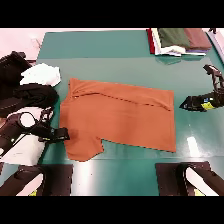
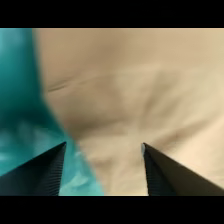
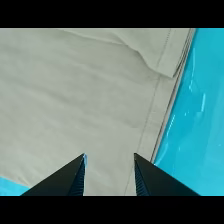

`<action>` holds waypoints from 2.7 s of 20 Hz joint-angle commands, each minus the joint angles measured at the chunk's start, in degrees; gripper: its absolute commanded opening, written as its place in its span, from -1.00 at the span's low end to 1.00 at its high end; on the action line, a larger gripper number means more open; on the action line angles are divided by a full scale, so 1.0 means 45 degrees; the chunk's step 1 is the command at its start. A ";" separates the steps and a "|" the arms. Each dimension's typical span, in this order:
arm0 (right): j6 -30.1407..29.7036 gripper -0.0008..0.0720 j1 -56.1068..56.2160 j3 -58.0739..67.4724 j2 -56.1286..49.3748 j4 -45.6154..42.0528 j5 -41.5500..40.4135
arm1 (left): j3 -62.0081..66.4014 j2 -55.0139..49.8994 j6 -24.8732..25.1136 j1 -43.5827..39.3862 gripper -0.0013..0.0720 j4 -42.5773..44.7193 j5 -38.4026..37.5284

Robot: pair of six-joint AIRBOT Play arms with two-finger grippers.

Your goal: Fold the shirts.

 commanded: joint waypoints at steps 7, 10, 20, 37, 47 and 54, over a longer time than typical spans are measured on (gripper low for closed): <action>-0.0131 0.15 -0.1967 -0.2171 0.0039 -0.0141 0.1292 | 0.0423 0.0049 0.0928 -0.0010 -0.89 -0.0704 0.0194; -0.0131 0.58 -0.3691 -0.4459 0.0039 -0.0194 0.1404 | 0.1175 0.0049 0.1345 -0.0015 -0.89 -0.0816 -0.0248; 0.0578 0.19 -0.2084 -0.6771 -0.0937 0.0311 -0.0034 | 0.1467 0.0049 0.1491 -0.0010 -0.89 -0.0860 -0.0146; 0.0355 -0.93 -0.1127 -0.4109 0.3215 -0.2030 0.2084 | 0.1617 0.4809 0.0491 -0.0015 -0.90 -0.0607 -0.4352; 0.0379 -0.93 0.1035 0.0767 -0.2720 -0.1914 -0.0019 | 0.4930 -0.1700 0.2137 -0.0010 -0.89 -0.0243 0.1967; 0.0296 -0.63 0.0777 0.3978 -0.6484 0.0010 -0.0554 | 0.7815 -0.5459 0.2574 -0.0010 -0.30 -0.0209 0.2754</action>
